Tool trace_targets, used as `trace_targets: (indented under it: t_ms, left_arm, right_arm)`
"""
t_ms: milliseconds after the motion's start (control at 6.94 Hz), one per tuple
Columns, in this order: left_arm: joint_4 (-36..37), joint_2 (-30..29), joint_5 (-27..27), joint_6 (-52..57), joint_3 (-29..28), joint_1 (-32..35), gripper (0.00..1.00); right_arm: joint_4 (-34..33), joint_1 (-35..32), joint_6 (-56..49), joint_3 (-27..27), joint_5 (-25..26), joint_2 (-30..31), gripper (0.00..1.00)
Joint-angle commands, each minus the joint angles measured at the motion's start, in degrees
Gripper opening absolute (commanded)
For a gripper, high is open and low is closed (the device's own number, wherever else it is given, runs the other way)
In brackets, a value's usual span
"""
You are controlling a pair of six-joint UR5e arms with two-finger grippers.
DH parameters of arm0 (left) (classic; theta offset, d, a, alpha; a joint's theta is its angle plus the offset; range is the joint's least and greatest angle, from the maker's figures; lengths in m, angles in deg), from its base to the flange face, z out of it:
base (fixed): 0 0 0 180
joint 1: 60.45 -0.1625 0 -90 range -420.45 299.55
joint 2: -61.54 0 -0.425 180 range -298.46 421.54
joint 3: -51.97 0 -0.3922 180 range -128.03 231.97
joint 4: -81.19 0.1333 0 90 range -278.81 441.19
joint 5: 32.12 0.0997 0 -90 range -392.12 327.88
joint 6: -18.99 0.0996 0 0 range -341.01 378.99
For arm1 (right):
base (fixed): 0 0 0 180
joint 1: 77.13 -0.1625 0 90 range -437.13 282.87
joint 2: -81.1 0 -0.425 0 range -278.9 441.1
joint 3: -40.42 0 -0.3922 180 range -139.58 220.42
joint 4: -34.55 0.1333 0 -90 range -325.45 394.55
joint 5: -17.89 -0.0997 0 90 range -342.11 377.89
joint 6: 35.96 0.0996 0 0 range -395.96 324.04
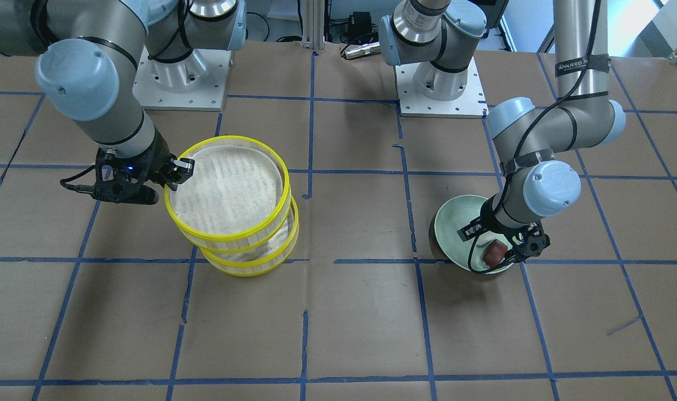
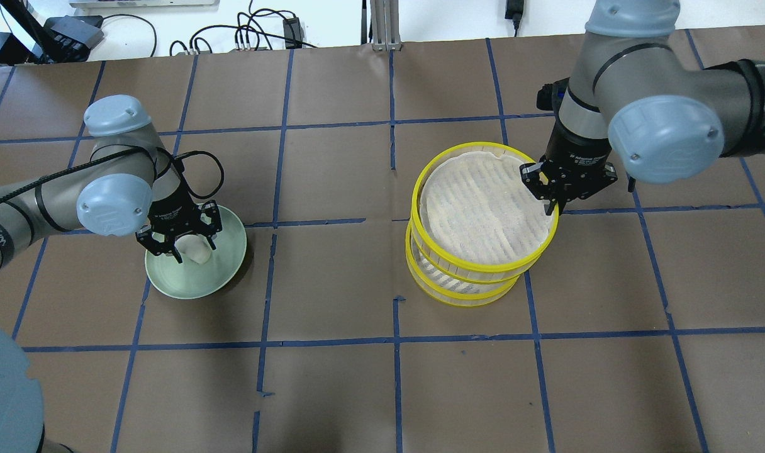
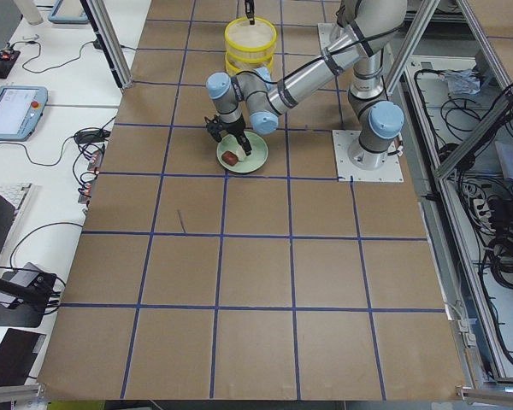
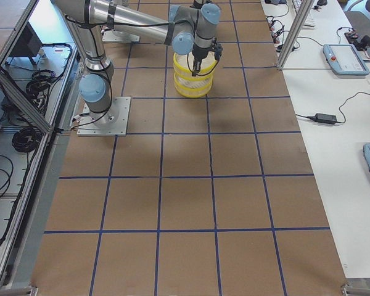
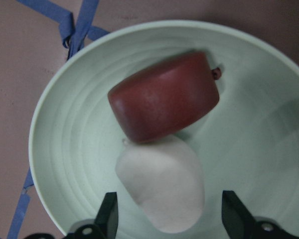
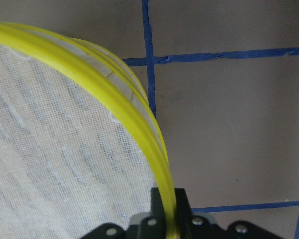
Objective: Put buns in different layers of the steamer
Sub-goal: 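Lift top steamer layer aside with right gripper while left grasps white bun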
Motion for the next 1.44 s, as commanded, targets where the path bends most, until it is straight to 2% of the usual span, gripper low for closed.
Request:
trace_targets:
  t_ms: [0, 288, 432, 720, 1008, 1297]
  left_arm:
    - [-0.1, 1.0, 0.2, 0.0, -0.1, 0.0, 0.16]
    - [-0.5, 2.7, 0.2, -0.1, -0.7, 0.7, 0.16]
    - [-0.8, 3.7, 0.0, -0.7, -1.3, 2.2, 0.16]
    - [-0.6, 3.9, -3.0, -7.5, -6.4, 13.6, 0.19]
    - [0.4, 3.6, -16.1, -15.0, -9.4, 24.2, 0.18]
    - [6.8, 1.6, -28.3, -20.8, -9.4, 32.0, 0.18]
  right_arm:
    - [4.4, 4.1, -5.2, 2.4, 0.1, 1.8, 0.13]
    - [5.4, 8.2, -9.6, 2.5, 0.8, 2.3, 0.14]
    - [5.7, 8.8, -13.5, 2.0, 3.7, 3.3, 0.14]
    - [6.4, 11.5, -16.3, 2.0, 5.3, 3.7, 0.14]
    - [6.4, 11.4, -16.3, 2.0, 5.3, 3.7, 0.14]
    - [6.4, 11.4, -16.2, 2.0, 5.3, 3.7, 0.14]
